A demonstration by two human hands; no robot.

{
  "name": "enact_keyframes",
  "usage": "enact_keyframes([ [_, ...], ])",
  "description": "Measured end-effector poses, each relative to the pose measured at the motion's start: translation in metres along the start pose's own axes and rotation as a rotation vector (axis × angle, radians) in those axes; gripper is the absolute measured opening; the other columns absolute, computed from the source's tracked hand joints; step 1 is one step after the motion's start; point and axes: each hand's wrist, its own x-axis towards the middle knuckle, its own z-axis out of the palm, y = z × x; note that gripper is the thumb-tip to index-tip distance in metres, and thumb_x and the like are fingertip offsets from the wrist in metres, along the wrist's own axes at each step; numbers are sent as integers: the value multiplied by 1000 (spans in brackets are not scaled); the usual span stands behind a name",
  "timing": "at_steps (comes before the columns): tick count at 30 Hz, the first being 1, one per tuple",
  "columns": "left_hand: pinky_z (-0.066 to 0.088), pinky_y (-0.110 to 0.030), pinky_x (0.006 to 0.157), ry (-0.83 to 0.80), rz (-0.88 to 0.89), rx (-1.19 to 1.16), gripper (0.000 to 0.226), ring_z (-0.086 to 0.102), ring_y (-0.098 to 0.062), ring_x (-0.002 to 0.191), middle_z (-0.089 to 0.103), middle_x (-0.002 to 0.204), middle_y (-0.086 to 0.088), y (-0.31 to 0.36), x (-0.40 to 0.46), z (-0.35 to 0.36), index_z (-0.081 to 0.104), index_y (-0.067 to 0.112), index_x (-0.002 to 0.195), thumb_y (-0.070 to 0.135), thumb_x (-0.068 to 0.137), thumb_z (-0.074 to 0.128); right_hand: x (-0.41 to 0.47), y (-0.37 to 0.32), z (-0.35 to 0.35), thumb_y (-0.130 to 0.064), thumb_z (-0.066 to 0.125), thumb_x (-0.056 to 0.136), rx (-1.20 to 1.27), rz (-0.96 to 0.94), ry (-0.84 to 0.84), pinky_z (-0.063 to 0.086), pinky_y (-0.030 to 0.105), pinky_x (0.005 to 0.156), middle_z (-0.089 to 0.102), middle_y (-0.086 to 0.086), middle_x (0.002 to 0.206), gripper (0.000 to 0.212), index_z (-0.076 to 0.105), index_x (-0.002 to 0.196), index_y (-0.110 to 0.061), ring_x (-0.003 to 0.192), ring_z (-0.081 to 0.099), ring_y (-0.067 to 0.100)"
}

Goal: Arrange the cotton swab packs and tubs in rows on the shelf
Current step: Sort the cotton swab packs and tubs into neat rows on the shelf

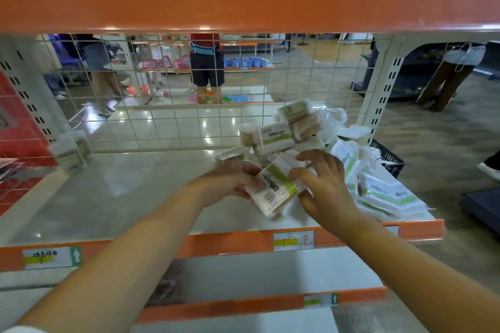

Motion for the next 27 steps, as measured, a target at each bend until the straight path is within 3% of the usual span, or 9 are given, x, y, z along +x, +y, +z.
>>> enact_keyframes([
  [3,54,-34,78,-11,-36,-45,21,65,-17,86,67,91,-6,7,-1,2,58,11,94,-5,80,59,3,3,0,-12,40,66,9,20,-31,28,37,87,41,4,112,29,47,92,-24,107,41,30],
  [6,58,-33,68,23,-22,-177,26,66,-20,83,67,92,-10,9,-1,8,54,10,97,-8,78,60,7,5,-2,-13,37,66,5,53,-57,28,37,88,41,3,114,31,48,94,-22,108,39,29],
  [9,58,-31,58,119,3,-309,27,65,-25,85,64,97,-14,7,0,15,51,7,100,-10,80,57,5,6,-3,-12,34,64,-6,72,-97,34,41,86,43,4,115,37,58,92,-17,109,39,29],
  [13,58,-38,69,233,36,-457,34,65,-32,94,63,107,-19,3,2,23,47,-1,113,-10,81,56,-1,0,-4,-6,40,66,-8,190,-115,44,44,75,56,16,102,35,71,82,-8,97,42,28],
  [17,58,-39,69,285,56,-556,36,65,-33,94,64,108,-19,-1,0,27,48,-2,116,-9,81,55,0,-15,-6,2,53,67,159,323,-167,48,32,60,58,14,85,24,70,84,-1,74,56,29],
  [20,59,-37,67,269,84,-581,40,65,-34,94,65,109,-20,-6,-1,28,50,-1,118,-9,79,55,5,-29,-7,5,53,77,312,414,-208,41,10,70,57,4,93,28,69,99,-3,76,54,16],
  [22,59,-35,67,270,107,-577,40,65,-33,94,64,110,-20,-8,-2,27,52,0,119,-8,80,54,11,-39,-6,8,52,80,393,515,-222,38,2,71,56,-1,95,31,68,104,-4,80,52,11],
  [25,58,-33,68,346,130,-564,35,65,-31,92,65,108,-18,-10,-4,25,56,-1,115,-8,81,54,22,-51,-1,9,51,81,499,652,-219,39,2,72,62,1,100,33,68,106,-4,87,56,14],
  [27,58,-31,69,436,140,-543,31,66,-28,90,67,106,-17,-13,-5,23,59,1,110,-8,81,57,28,-57,2,8,50,81,562,701,-240,44,11,77,63,2,100,34,67,107,-7,91,58,17],
])
